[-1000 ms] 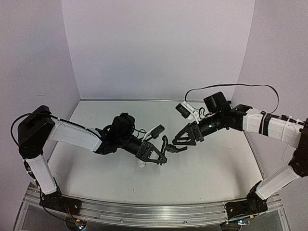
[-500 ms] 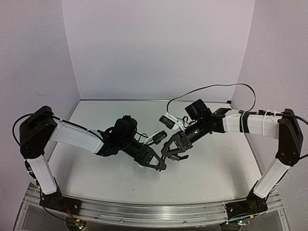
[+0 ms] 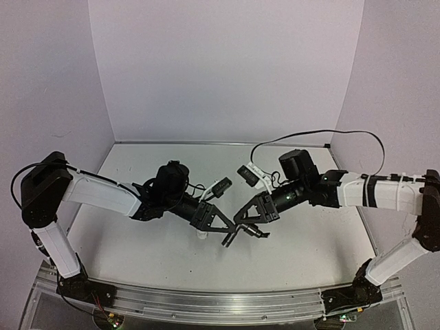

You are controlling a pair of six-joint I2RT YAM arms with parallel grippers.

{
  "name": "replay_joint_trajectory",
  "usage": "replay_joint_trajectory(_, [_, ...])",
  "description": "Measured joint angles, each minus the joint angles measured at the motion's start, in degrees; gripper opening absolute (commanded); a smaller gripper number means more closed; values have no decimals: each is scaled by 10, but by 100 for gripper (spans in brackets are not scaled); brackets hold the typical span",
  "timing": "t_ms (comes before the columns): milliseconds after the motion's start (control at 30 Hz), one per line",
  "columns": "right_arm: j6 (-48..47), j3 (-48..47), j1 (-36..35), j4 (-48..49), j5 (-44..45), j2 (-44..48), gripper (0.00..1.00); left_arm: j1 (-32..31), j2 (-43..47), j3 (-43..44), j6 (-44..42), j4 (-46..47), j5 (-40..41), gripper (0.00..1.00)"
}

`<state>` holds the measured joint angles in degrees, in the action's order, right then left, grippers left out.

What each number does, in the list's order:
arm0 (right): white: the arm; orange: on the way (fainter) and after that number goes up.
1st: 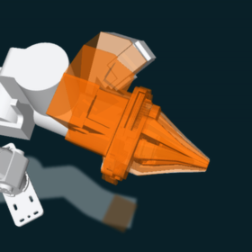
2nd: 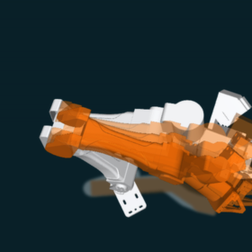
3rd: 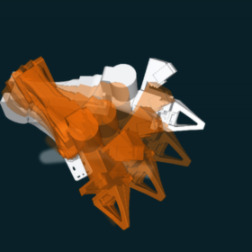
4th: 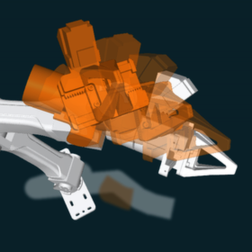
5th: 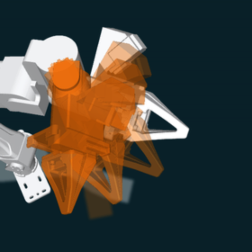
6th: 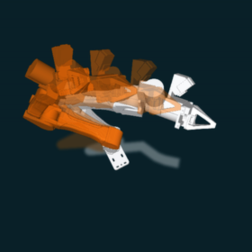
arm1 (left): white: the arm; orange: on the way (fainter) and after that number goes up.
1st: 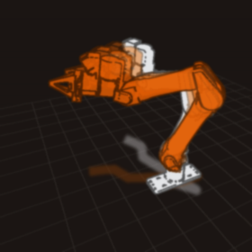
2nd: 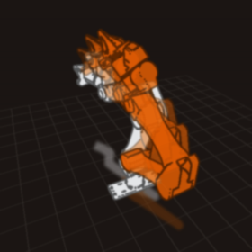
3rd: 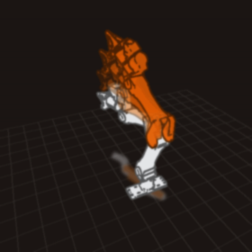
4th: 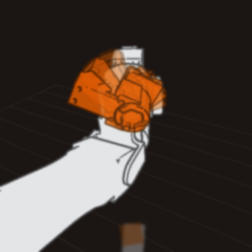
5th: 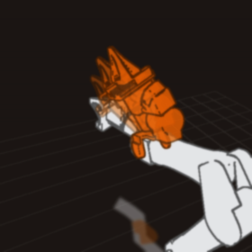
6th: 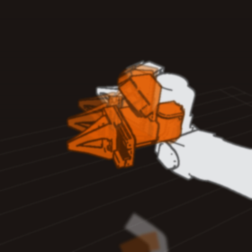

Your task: Install the water faucets

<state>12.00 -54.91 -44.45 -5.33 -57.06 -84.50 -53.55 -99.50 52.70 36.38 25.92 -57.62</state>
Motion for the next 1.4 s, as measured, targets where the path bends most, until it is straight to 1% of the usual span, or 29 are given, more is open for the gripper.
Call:
replay_joint_trajectory(67, [40,24,-2,44,34,31,0,1,12,-3,0,3,12,60])
replay_joint_trajectory(200, [102,54,-2,111,96,78,0,0,25,-7,-1,11,24,53])
replay_joint_trajectory(233, [115,58,-2,125,112,85,0,0,26,-7,-1,12,26,49])
replay_joint_trajectory(333, [144,66,-2,157,139,95,0,-1,30,-11,0,14,32,31])
replay_joint_trajectory(367, [151,67,-2,164,144,96,0,-1,32,-14,-1,16,35,26])
replay_joint_trajectory(400, [158,68,-2,169,145,96,0,-1,36,-16,1,16,37,25])
replay_joint_trajectory(433, [163,69,-2,173,146,96,0,-1,40,-18,-2,18,40,28])
replay_joint_trajectory(500, [172,71,-2,181,144,95,0,-2,53,-22,-4,20,48,38])
replay_joint_trajectory(533, [176,71,-2,186,143,95,0,-2,59,-24,-6,22,52,40])
replay_joint_trajectory(567, [180,72,-2,190,143,95,0,-2,65,-25,-6,24,57,39])
replay_joint_trajectory(633, [186,75,-2,196,142,95,0,-2,74,-26,-4,27,65,32])
replay_joint_trajectory(700, [196,81,-3,204,139,95,0,-1,82,-26,-4,26,73,22])
replay_joint_trajectory(733, [199,82,-3,208,138,95,0,-1,83,-27,-2,26,77,14])
replay_joint_trajectory(767, [202,82,-5,212,137,95,0,-1,83,-27,-4,26,81,3])
replay_joint_trajectory(800, [205,82,-5,215,137,95,0,-1,83,-27,-2,27,82,1])
replay_joint_trajectory(833, [212,82,-6,216,136,95,1,-1,83,-27,-10,28,79,0])
replay_joint_trajectory(867, [215,83,-6,217,134,96,21,-1,84,-28,-11,31,78,0])
replay_joint_trajectory(933, [218,83,-6,218,135,96,53,0,85,-28,-11,31,78,0])
replay_joint_trajectory(967, [218,83,-7,217,136,96,61,0,85,-28,-11,31,79,0])
replay_joint_trajectory(1033, [207,73,-8,186,136,95,67,0,85,-30,-11,31,80,0])
replay_joint_trajectory(1100, [186,52,-9,148,129,87,68,1,87,-33,-10,30,80,0])
replay_joint_trajectory(1133, [176,41,-9,133,123,82,65,2,88,-35,-10,30,79,0])
replay_joint_trajectory(1267, [145,13,-9,92,87,61,44,5,88,-35,-12,23,77,0])
replay_joint_trajectory(1333, [129,-2,-9,71,68,44,40,6,88,-35,-16,17,73,0])
replay_joint_trajectory(1400, [117,-14,-9,53,52,27,31,6,89,-35,-18,10,69,0])
